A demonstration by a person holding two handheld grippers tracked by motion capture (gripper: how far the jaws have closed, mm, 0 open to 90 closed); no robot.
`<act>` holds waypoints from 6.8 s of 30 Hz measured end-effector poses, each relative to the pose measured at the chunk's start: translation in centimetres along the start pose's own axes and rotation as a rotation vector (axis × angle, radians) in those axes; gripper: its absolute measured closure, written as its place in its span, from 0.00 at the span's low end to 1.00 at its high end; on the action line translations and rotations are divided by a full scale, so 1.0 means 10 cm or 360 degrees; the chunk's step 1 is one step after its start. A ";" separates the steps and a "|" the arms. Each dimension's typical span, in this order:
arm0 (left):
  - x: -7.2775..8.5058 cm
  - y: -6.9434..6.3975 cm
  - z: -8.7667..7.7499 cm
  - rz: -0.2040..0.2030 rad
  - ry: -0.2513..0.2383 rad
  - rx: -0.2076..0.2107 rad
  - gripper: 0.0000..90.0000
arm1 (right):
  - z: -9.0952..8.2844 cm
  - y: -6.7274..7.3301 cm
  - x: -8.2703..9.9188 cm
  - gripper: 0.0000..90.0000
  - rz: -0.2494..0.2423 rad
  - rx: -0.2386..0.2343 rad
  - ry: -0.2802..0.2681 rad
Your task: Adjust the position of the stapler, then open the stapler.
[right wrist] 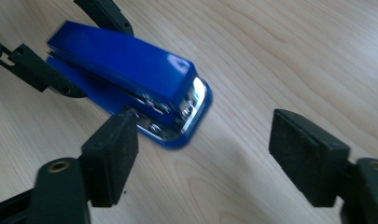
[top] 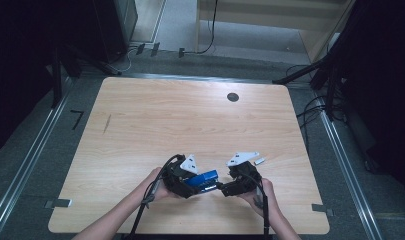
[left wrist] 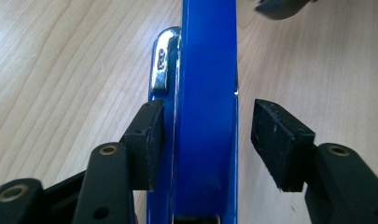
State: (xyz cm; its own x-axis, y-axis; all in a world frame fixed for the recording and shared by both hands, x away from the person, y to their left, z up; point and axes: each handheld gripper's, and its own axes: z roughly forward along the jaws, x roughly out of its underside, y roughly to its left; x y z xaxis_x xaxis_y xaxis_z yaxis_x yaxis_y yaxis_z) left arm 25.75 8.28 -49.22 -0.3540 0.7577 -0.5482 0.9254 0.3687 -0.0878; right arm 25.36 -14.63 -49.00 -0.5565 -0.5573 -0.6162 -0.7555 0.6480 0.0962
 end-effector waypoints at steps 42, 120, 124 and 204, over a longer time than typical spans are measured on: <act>0.22 0.17 -0.06 0.0056 0.0027 -0.0089 0.66 | 0.12 0.09 -0.10 0.60 -0.0131 -0.0113 0.0046; -0.28 0.09 0.06 0.0012 -0.0113 -0.0144 0.18 | -0.17 -0.25 0.13 0.14 0.0123 0.0025 -0.0022; -0.35 0.08 0.12 0.0035 -0.0113 -0.0125 0.24 | -0.15 -0.26 0.15 0.14 0.0140 0.0019 0.0009; -0.59 0.05 -0.01 0.0368 -0.0237 -0.0055 0.74 | 0.13 -0.14 -0.06 0.87 0.0132 0.0010 -0.0150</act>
State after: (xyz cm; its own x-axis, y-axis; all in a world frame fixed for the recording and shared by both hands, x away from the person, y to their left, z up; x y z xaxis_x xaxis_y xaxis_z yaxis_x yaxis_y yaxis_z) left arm 28.28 3.99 -45.97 -0.1078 0.7372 -0.6670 0.9732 0.2155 0.0808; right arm 27.14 -14.52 -49.78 -0.5817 -0.4508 -0.6771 -0.7061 0.6931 0.1451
